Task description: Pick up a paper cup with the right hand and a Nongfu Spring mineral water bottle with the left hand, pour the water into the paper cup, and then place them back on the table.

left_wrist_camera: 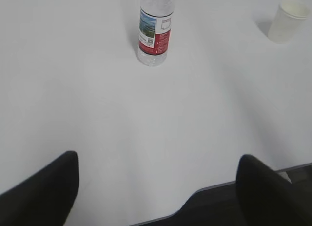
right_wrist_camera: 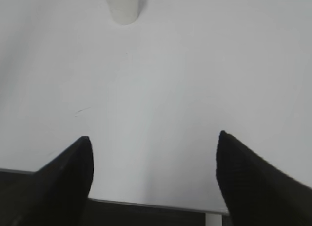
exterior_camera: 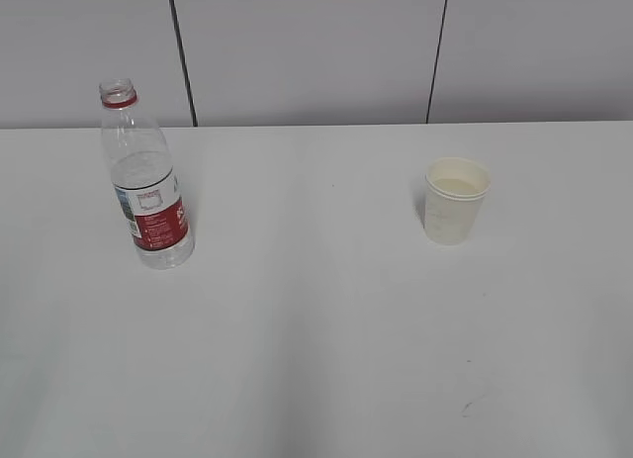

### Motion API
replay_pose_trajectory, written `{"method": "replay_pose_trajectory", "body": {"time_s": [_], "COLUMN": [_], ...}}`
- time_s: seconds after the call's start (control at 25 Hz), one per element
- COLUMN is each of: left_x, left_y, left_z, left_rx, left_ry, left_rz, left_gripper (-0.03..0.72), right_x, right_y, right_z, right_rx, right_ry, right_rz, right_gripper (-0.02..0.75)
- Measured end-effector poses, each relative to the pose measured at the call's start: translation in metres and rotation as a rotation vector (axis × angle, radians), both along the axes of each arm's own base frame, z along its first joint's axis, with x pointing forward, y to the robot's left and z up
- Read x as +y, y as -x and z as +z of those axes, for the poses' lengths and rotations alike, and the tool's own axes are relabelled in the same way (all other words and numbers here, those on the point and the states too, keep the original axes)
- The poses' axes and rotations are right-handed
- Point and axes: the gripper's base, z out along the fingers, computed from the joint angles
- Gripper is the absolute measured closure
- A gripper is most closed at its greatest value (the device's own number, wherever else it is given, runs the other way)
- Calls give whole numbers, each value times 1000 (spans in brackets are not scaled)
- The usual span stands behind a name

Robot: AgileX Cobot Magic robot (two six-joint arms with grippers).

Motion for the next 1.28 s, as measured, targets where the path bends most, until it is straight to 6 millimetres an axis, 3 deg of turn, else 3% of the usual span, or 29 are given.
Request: {"method": "replay_pose_trajectory", "body": {"time_s": [0.36,0.92,1.28], "left_x": [0,0,2], "left_y": [-15,-15,-16], "left_z": [-7,-6,-6], "left_rx": [-74,-84,-85], "left_ry": [-25,-26,-58], "left_rz": [13,14,137], "left_gripper": [101,101,101], "right_x": [-7,-7,-7], "right_y": [-7,-7,-7], "right_z": [-4,-4,-4], "right_rx": [-39,-43,-43], "right_ry": [58,56,58], "right_rz": [-49,-53,-62], "right_gripper": [156,156,156]}}
